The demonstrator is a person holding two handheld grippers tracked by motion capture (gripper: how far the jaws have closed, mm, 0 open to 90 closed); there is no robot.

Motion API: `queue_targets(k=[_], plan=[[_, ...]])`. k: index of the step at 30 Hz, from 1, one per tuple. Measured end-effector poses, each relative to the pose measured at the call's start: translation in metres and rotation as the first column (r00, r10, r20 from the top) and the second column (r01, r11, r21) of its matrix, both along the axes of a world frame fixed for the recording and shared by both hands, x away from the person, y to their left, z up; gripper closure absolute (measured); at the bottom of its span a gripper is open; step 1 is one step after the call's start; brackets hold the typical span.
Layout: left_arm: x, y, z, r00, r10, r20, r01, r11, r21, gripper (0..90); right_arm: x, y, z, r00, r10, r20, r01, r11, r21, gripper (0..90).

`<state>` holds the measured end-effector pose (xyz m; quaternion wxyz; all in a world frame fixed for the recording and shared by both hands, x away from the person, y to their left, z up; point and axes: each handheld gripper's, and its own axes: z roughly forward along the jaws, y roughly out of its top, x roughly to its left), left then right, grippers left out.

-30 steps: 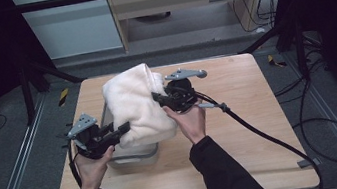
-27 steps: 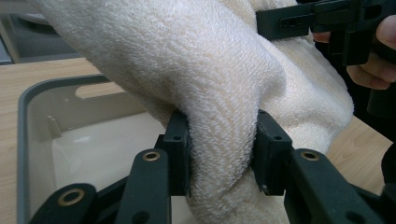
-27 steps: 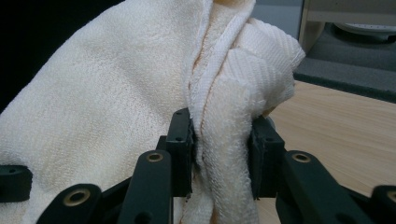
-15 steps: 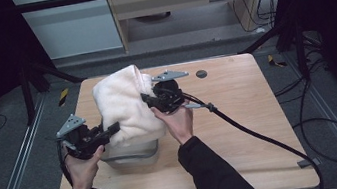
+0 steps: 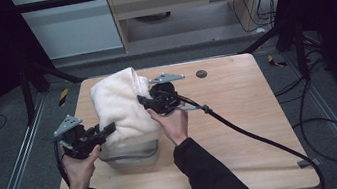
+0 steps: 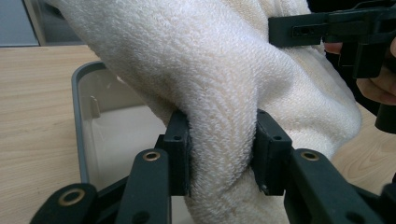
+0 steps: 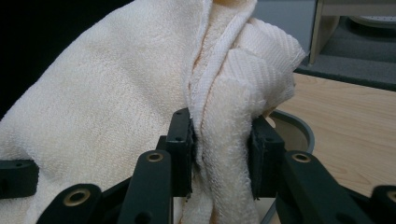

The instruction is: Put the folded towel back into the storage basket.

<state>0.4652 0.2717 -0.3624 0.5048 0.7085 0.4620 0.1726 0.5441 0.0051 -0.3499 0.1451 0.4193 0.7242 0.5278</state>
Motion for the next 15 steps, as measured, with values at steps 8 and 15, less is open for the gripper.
queue_targets(k=[8, 15], plan=[[0.002, 0.007, -0.004, 0.9997, 0.021, -0.014, -0.021, 0.9998, 0.001, 62.6, 0.003, 0.010, -0.005, 1.0000, -0.004, 0.002, 0.004, 0.9998, -0.018, 66.6], [0.006, 0.013, -0.009, 0.9985, 0.043, -0.033, -0.043, 0.9991, 0.006, 62.6, 0.005, 0.020, -0.011, 0.9999, -0.009, -0.007, 0.009, 0.9998, -0.018, 66.6]])
